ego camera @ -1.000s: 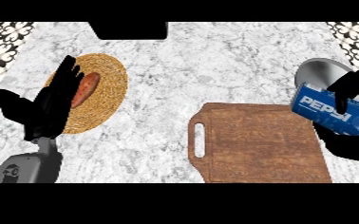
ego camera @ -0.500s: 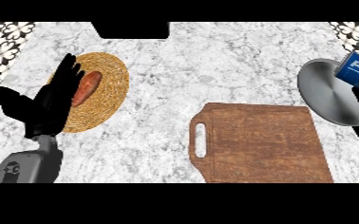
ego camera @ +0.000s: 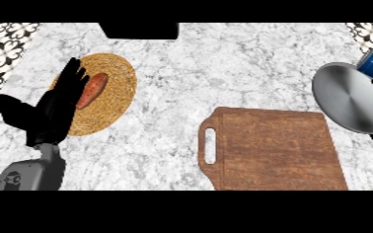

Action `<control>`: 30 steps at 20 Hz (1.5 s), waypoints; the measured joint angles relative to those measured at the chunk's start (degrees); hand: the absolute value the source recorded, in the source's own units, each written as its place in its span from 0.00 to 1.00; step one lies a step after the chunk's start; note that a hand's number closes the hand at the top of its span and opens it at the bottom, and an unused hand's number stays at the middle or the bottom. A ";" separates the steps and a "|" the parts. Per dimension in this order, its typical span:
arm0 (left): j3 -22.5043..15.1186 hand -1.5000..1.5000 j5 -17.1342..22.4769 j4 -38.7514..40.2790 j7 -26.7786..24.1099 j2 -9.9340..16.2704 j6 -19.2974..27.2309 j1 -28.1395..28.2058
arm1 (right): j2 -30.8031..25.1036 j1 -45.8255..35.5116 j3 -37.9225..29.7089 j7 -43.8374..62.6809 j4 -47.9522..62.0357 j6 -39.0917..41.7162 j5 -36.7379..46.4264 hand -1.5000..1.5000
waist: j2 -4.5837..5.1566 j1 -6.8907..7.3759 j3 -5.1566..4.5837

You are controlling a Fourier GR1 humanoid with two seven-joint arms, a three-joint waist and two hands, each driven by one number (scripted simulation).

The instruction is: Pick the can from the cutting board and place it in the pan

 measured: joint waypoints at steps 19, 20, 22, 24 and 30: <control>0.20 0.50 -0.46 1.92 -0.49 -0.81 -0.47 -2.55 | -6.27 -12.23 -0.55 -8.48 46.12 -11.25 3.19 0.00 | 0.76 1.67 0.19; 0.42 0.50 -0.30 1.89 -0.99 -0.59 -0.87 -2.14 | -6.74 -12.15 -1.06 -9.61 47.07 -11.17 2.67 0.00 | 0.77 1.66 0.20; 0.02 0.50 -0.61 1.26 -0.65 -0.94 -0.53 -1.77 | -7.55 -12.05 -2.70 -12.63 48.35 -10.10 0.80 0.00 | 0.75 1.56 0.24; -0.46 0.50 -1.18 1.69 -0.94 -1.44 -0.18 -1.81 | -8.18 -12.75 -4.96 -14.69 49.14 -8.49 -1.78 0.00 | 0.72 1.28 0.25; 0.20 0.50 -0.85 0.95 -0.09 -1.03 -0.12 -1.52 | -13.45 -12.39 -13.12 -19.04 52.24 1.91 -10.80 0.00 | 0.45 0.43 0.25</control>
